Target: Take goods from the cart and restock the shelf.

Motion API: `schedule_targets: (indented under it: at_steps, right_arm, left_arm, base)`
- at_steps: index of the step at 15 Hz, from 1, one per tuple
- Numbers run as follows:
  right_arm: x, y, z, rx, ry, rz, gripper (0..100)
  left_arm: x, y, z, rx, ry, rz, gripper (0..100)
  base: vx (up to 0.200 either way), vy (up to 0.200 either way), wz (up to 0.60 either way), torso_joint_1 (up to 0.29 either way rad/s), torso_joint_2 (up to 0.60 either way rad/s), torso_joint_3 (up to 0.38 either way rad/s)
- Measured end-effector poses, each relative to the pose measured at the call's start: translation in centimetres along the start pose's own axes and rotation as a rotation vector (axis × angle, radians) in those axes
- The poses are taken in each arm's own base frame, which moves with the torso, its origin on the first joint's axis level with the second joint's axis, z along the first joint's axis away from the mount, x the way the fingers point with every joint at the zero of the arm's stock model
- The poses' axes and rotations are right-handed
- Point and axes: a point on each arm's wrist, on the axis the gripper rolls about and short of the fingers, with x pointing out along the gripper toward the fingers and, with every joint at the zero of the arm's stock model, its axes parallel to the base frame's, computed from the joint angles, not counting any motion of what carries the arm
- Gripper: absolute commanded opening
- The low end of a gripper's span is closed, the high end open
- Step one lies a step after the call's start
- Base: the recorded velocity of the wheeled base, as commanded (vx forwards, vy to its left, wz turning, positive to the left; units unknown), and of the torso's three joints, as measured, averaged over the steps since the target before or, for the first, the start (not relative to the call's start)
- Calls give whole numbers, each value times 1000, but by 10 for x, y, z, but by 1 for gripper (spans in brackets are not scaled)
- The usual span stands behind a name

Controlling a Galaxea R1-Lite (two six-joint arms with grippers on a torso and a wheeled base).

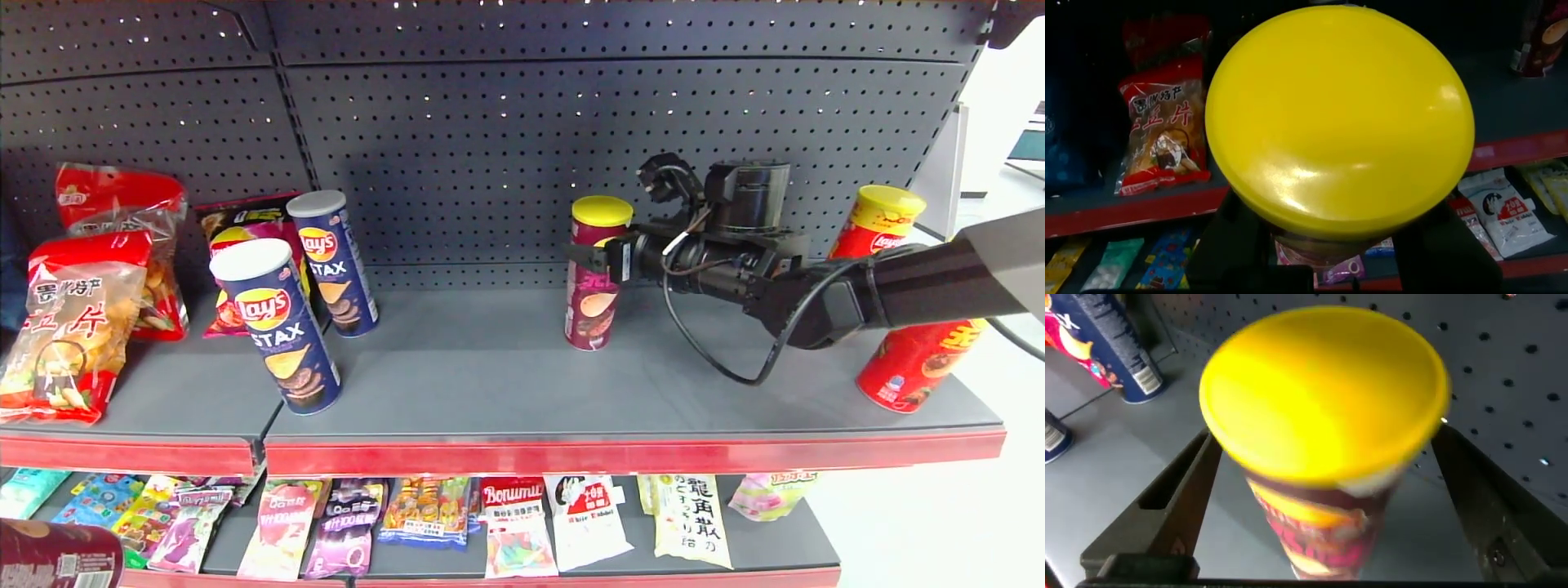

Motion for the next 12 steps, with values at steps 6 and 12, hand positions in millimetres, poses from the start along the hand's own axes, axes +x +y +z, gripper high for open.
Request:
schedule_targets:
  at_steps: [6, 12]
  right_arm:
    - [10, 1, -5, 0, 4, -11, 0]
    - [2, 28, 7, -8, 8, -55, 0]
  left_arm:
    - [0, 0, -1, 0, 5, -1, 0]
    - [1, 0, -2, 0, 7, -2, 0]
  base:
    - [0, 0, 0, 0, 0, 0]
    - [0, 0, 0, 0, 0, 0]
